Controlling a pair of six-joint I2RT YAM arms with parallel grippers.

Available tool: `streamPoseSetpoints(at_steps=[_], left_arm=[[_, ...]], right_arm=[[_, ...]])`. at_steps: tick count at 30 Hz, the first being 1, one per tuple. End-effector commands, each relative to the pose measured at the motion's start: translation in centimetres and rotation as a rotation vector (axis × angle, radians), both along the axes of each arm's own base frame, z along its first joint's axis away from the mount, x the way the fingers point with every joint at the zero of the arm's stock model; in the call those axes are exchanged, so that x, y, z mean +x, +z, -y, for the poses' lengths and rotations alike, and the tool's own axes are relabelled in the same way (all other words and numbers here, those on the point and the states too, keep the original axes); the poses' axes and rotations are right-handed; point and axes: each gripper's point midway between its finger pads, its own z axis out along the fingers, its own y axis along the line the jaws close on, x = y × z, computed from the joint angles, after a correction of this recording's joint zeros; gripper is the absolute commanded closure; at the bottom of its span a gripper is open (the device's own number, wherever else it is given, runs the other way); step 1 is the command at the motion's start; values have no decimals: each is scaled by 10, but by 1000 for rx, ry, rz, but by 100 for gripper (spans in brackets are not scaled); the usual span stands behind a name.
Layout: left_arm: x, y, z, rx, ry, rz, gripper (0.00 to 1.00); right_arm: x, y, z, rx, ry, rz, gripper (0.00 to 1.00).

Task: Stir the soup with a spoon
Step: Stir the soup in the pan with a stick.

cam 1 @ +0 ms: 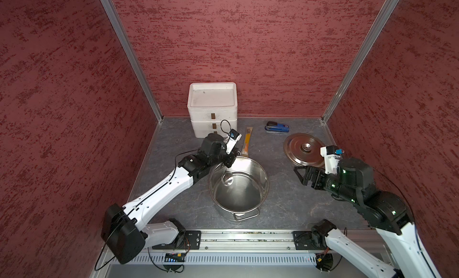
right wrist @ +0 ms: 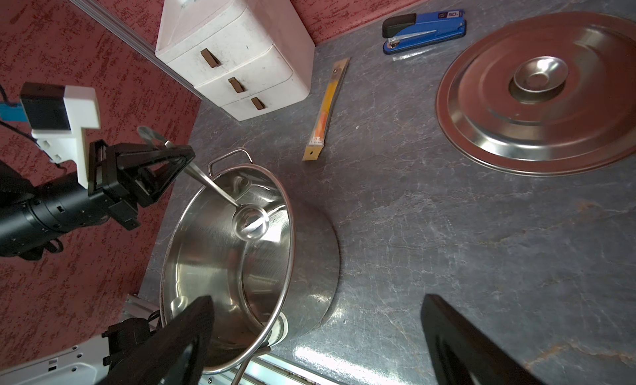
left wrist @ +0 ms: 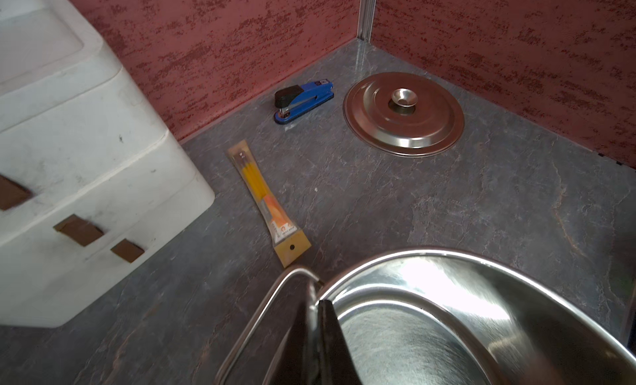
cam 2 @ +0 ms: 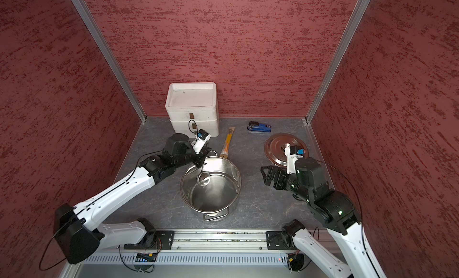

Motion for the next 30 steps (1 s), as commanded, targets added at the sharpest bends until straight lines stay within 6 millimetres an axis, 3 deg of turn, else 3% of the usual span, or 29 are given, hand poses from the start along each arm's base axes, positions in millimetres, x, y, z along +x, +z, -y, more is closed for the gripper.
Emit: streamPoseSetpoints(at_steps=[1, 7, 11, 15, 22, 26, 30], left_arm=[[4, 32, 38, -55, -110, 97, 100], [-14, 36, 89, -80, -230, 105, 100], [-47, 34, 115, -78, -322, 94, 100], [-88, 30, 125, -80, -404, 67, 100], [-153, 18, 106, -61, -449, 16, 100], [-170, 12, 79, -40, -408, -7, 100], [-167, 2, 37, -22, -304, -30, 100]], right_arm=[[-1, 14, 4, 8, -14, 58, 1], [-5, 13, 10, 2, -28, 61, 2], [-7, 12, 12, -1, -32, 59, 1], [-7, 11, 11, -4, -31, 57, 2], [-4, 5, 7, 0, -20, 35, 1], [-1, 3, 3, 2, -11, 28, 1], [2, 3, -1, 7, -2, 24, 1]])
